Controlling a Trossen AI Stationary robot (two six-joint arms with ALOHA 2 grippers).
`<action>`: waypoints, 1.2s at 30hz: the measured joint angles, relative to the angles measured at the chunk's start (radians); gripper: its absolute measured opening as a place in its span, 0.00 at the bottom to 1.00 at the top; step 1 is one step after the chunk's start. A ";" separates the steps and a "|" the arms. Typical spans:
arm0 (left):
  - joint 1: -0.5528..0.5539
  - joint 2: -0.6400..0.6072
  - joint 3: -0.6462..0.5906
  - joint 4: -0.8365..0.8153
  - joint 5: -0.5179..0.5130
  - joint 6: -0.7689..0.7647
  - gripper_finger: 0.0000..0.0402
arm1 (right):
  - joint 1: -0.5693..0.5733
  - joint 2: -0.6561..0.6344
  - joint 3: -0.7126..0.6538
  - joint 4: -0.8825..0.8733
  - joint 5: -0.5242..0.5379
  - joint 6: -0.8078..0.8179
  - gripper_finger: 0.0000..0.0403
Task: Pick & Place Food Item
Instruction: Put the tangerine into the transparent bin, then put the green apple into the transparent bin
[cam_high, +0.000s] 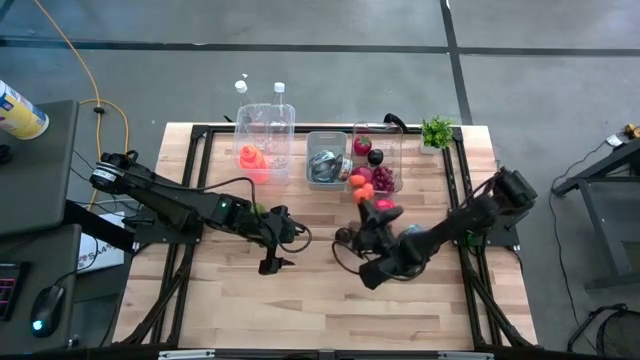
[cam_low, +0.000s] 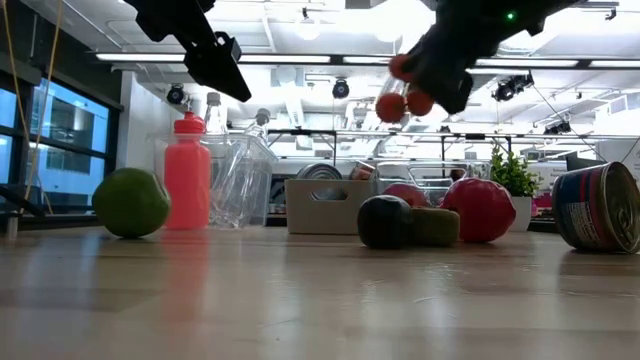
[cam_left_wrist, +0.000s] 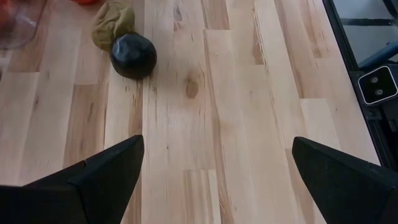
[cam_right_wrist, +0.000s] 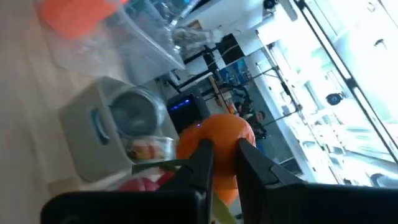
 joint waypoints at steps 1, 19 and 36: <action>0.000 0.000 0.000 0.000 0.000 0.000 1.00 | 0.000 -0.018 0.000 -0.073 0.011 0.057 0.06; 0.000 0.000 0.000 0.003 -0.005 0.026 1.00 | -0.403 -0.205 -0.003 -0.715 -0.310 0.777 0.11; -0.002 0.000 0.000 0.003 -0.004 0.035 1.00 | -0.669 -0.203 -0.003 -0.261 -0.731 0.280 0.30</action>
